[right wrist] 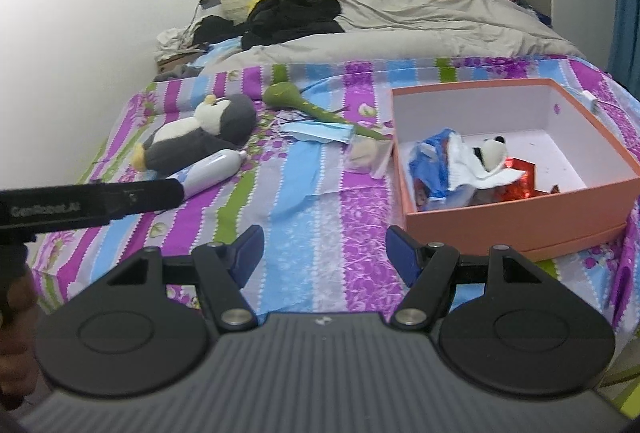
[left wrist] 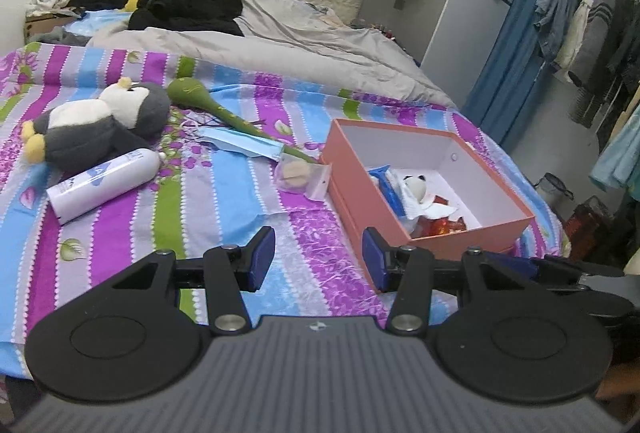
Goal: Organize soft objects
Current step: 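Withdraw both tools from the box toward the blue mask and clear bag, then grasp the clear plastic bag with the right gripper while the left grasps the blue face mask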
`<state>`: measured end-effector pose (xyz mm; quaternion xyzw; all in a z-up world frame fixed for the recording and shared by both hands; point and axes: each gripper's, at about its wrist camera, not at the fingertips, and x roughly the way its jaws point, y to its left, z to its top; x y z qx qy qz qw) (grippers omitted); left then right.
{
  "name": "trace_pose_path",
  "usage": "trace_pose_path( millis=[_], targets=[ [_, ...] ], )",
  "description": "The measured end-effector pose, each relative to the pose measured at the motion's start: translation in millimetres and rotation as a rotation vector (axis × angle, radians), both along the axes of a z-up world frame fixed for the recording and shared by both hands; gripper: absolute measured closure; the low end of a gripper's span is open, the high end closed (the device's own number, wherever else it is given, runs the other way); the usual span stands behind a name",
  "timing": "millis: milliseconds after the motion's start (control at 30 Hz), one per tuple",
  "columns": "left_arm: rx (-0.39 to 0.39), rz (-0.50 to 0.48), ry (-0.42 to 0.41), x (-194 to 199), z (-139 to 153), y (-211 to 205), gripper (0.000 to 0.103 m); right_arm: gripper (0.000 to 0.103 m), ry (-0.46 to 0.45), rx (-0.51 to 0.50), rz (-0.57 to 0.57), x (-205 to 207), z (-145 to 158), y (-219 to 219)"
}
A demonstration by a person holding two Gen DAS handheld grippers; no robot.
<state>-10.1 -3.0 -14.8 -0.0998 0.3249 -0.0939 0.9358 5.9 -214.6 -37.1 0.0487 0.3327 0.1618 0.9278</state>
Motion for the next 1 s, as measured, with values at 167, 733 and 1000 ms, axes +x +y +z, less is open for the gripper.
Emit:
trace_pose_path(
  millis=[167, 733, 1000],
  targets=[
    [-0.005, 0.029, 0.040, 11, -11, 9, 0.049, 0.033, 0.002, -0.012, 0.030, 9, -7, 12],
    [0.091, 0.032, 0.150, 127, -57, 36, 0.049, 0.033, 0.028, -0.036, 0.078, 89, -29, 51],
    [0.136, 0.005, 0.199, 217, -97, 46, 0.049, 0.034, 0.040, -0.071, 0.068, 154, -51, 72]
  ],
)
